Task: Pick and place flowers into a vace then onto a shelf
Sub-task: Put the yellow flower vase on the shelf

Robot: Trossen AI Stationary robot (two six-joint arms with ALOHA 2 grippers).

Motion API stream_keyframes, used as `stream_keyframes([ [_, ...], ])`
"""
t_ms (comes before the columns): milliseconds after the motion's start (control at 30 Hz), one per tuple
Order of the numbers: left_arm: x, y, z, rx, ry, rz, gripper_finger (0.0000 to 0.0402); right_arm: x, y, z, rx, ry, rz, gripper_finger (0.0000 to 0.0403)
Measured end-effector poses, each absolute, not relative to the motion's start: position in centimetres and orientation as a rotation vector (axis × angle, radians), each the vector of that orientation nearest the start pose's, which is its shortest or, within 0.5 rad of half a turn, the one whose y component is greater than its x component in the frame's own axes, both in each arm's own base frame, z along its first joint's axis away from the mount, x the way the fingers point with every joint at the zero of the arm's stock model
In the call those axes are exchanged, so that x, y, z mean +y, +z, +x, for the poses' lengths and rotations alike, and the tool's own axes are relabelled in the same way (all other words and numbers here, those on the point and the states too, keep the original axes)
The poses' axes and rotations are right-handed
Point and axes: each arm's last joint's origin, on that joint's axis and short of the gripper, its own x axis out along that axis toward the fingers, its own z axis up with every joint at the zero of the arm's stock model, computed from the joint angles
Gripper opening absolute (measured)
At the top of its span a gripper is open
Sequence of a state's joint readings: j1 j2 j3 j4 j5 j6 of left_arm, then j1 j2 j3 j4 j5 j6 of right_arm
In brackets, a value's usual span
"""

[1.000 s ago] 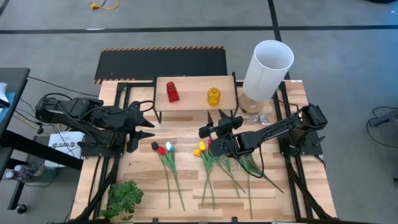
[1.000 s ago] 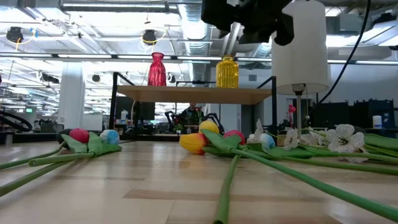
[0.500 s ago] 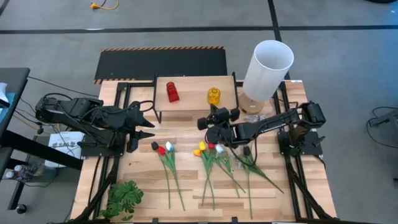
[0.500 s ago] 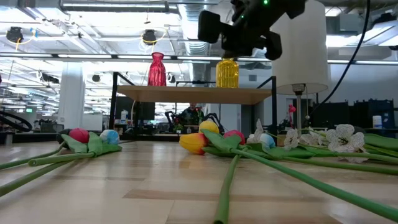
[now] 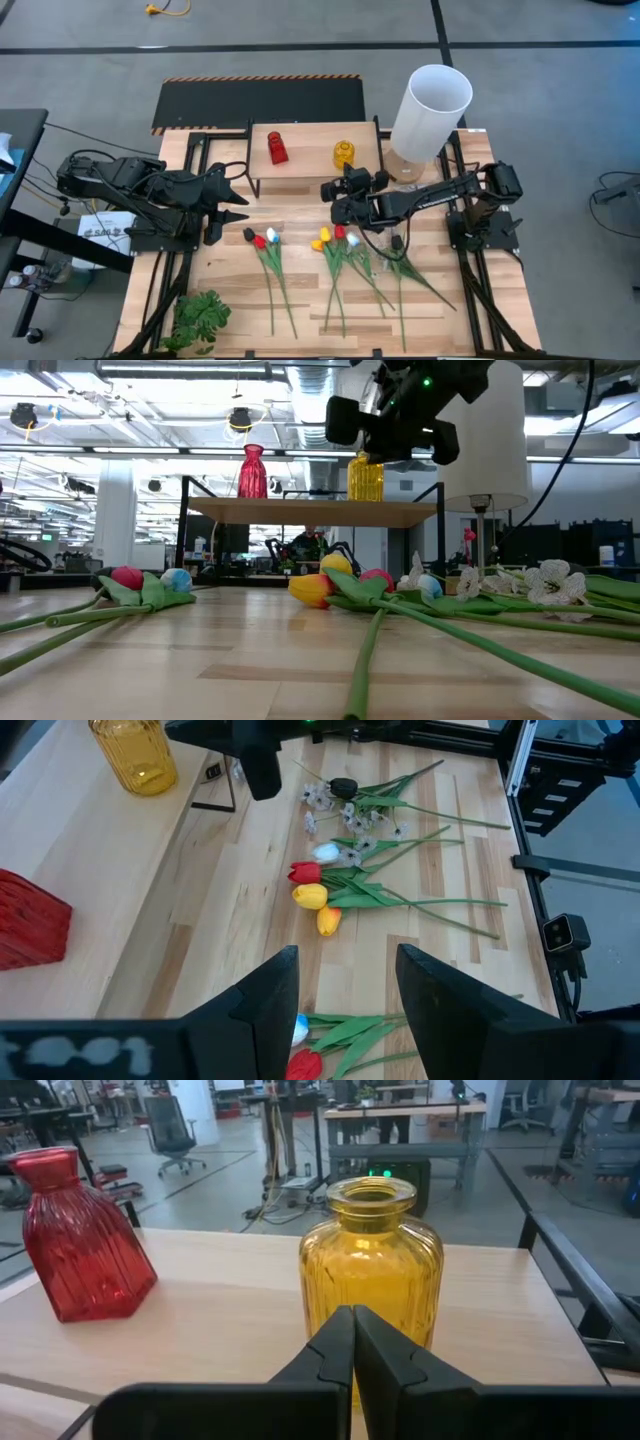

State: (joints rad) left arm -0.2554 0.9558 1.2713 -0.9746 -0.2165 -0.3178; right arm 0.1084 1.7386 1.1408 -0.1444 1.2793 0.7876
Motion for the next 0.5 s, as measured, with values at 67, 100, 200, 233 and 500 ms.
stream_keyframes([
  [67,-3.4,39.3,15.4,0.639,0.064,-0.153,0.0158,0.8,22.4,35.7,0.13,-1.253,0.181,0.0],
  [100,-3.4,39.3,15.4,0.639,0.064,-0.153,0.0158,0.6,22.4,35.8,0.132,-1.254,0.183,0.0],
  [200,-3.4,39.3,15.4,0.639,0.064,-0.153,0.0158,-0.1,22.3,35.8,0.142,-1.256,0.197,0.0],
  [233,-3.4,39.3,15.4,0.639,0.064,-0.153,0.0158,-0.3,22.3,35.8,0.146,-1.255,0.203,0.0],
  [500,-3.4,39.3,15.4,0.639,0.064,-0.153,0.0158,-1.0,22.3,35.9,0.144,-1.267,0.217,0.0],
])
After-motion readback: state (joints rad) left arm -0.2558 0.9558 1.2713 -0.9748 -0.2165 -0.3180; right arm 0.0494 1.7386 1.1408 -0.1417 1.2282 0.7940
